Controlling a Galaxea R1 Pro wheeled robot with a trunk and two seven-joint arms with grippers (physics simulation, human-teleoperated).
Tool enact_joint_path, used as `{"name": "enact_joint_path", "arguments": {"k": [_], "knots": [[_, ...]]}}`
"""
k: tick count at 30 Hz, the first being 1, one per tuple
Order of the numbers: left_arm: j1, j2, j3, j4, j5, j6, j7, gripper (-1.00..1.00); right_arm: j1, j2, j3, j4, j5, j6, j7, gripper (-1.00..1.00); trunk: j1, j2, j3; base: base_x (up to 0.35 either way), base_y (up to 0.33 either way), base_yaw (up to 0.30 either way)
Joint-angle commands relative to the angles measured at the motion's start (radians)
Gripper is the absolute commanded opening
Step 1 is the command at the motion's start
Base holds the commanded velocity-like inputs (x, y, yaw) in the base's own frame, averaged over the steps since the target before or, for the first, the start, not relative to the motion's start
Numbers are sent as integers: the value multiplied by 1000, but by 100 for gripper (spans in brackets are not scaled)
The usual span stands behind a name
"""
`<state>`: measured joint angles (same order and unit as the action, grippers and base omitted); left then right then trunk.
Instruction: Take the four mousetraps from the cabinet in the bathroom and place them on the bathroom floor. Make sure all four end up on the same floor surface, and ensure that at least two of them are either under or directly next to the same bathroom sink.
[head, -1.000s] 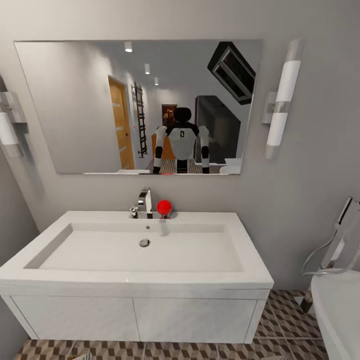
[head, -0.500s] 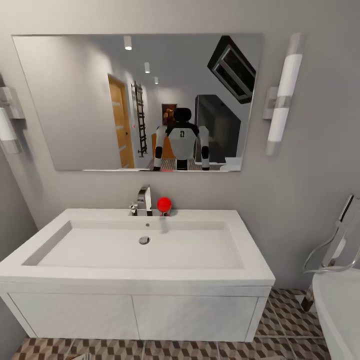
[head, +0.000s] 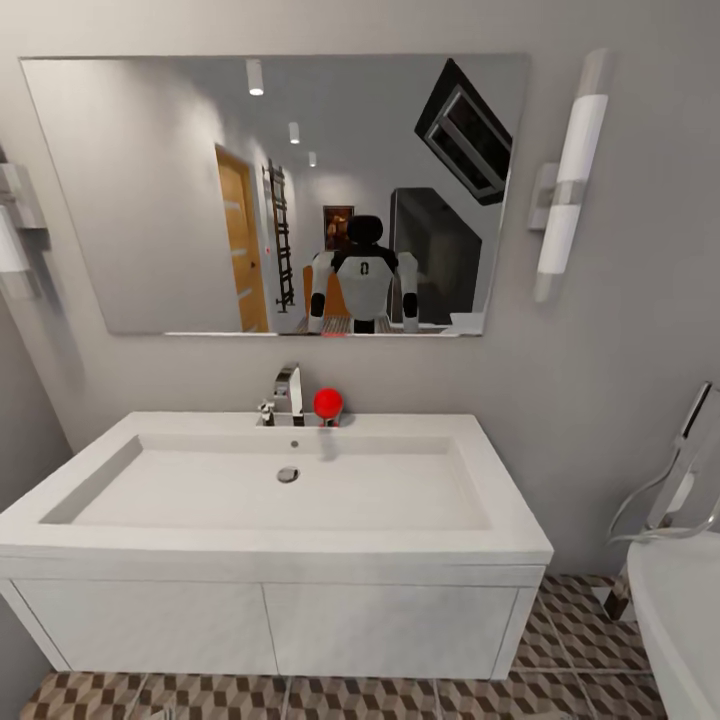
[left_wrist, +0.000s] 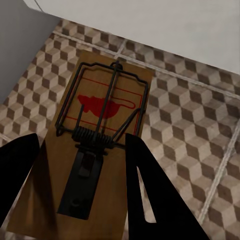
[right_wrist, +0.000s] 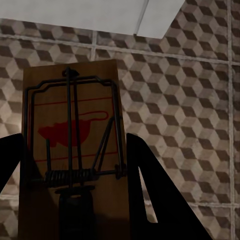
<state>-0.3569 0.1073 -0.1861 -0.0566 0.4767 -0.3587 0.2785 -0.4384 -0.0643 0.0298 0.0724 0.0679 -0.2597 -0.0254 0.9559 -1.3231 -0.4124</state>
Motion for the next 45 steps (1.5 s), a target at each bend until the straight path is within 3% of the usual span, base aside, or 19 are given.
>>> {"name": "enact_joint_path", "arguments": {"k": [1, 10, 17, 22, 30, 33, 36, 45], "knots": [[-1, 0, -9, 0, 6, -2, 4, -100, -2, 0, 2, 4, 4, -7, -1, -100, 4, -8, -4, 0, 0, 0], [-1, -1, -11, -2, 7, -3, -14, -100, -2, 0, 2, 4, 4, -7, -1, -100, 38, -71, -33, 0, 0, 0], [-1, -21, -14, -1, 3, -12, -43, -100, -2, 0, 2, 4, 3, -7, -1, -100, 65, -120, -54, 0, 0, 0], [-1, -23, -54, 0, 3, -19, -66, -100, -2, 0, 2, 4, 4, -7, -1, -100, 84, -155, -70, 0, 0, 0], [-1, -23, -61, 0, 3, -20, -70, -100, -2, -1, 2, 4, 4, -7, 6, -100, 115, -211, -95, 0, 0, 0], [-1, -23, -61, 0, 3, -20, -70, -100, -2, -7, 1, 4, 0, -8, 99, -100, 127, -232, -105, 0, 0, 0], [-1, -23, -61, 0, 3, -20, -70, -100, -2, -34, 0, 4, -9, -10, 211, -100, 138, -253, -114, 0, 0, 0], [-1, -23, -61, 0, 2, -20, -70, -100, -2, -50, -6, 5, -13, -10, 257, -100, 173, -316, -142, 0, 0, 0]]}}
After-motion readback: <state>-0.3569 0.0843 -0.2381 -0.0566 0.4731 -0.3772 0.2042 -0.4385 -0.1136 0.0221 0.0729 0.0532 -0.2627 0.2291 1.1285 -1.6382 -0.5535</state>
